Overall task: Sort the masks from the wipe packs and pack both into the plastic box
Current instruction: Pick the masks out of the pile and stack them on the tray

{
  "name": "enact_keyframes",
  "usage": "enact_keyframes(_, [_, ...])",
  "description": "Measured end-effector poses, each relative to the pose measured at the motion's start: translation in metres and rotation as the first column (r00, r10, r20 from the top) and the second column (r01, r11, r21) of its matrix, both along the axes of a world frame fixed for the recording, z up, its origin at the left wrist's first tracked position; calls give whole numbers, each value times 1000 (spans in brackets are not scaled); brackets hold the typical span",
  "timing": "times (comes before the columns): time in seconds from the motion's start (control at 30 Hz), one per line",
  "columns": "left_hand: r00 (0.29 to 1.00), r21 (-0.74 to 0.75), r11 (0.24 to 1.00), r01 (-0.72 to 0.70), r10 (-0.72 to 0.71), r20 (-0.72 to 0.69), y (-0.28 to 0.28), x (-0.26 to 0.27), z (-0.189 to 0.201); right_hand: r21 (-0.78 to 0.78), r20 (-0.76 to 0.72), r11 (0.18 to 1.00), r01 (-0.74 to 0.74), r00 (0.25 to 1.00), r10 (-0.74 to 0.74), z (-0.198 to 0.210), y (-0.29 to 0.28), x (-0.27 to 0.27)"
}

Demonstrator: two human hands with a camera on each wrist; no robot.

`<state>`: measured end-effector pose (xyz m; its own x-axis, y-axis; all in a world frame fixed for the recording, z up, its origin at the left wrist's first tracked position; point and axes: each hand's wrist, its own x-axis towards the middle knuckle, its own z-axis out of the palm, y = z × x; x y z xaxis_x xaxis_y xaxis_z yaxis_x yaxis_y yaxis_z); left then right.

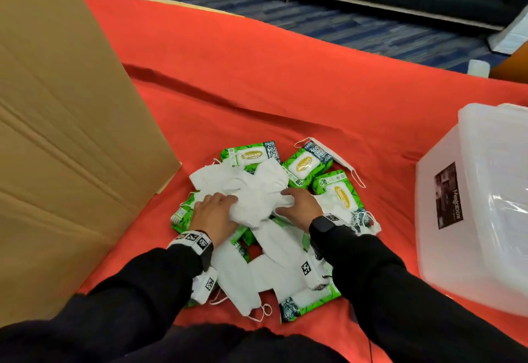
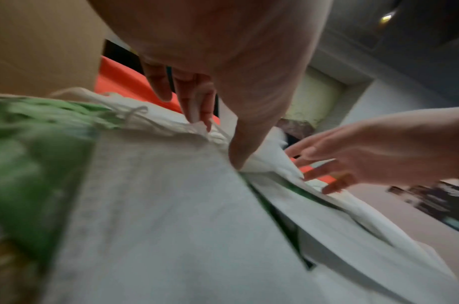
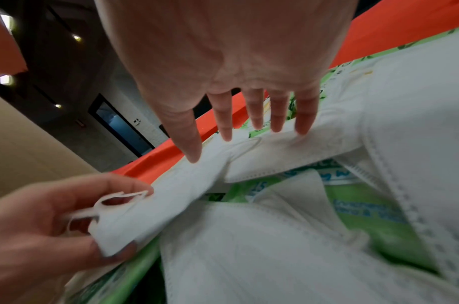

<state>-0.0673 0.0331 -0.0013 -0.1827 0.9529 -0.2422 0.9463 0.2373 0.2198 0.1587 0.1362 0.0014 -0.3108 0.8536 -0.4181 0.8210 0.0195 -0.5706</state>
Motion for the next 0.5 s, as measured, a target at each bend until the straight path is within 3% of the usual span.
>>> enact_keyframes(0.1, [976, 24, 991, 131, -134, 174, 3, 21, 4, -46, 207, 998, 41, 978, -31, -1, 11, -6])
enact_keyframes(0.2, [912, 31, 986, 162, -161, 378, 5, 39, 10, -20, 203, 987, 157, 968, -150, 2, 31, -4])
enact_keyframes(0.27, [823, 99, 995, 33, -83, 563, 8, 42, 12, 30, 104, 968, 248, 963, -250, 6, 45, -3])
enact_keyframes(0.33, [765, 147, 983, -109, -12, 644, 10, 39, 14, 20, 8, 965, 263, 965, -263, 13, 60, -7])
enact_keyframes(0.5, [546, 17, 915, -404, 226, 807, 23, 16, 26, -120, -64, 969, 214, 973, -223, 11, 99, -37])
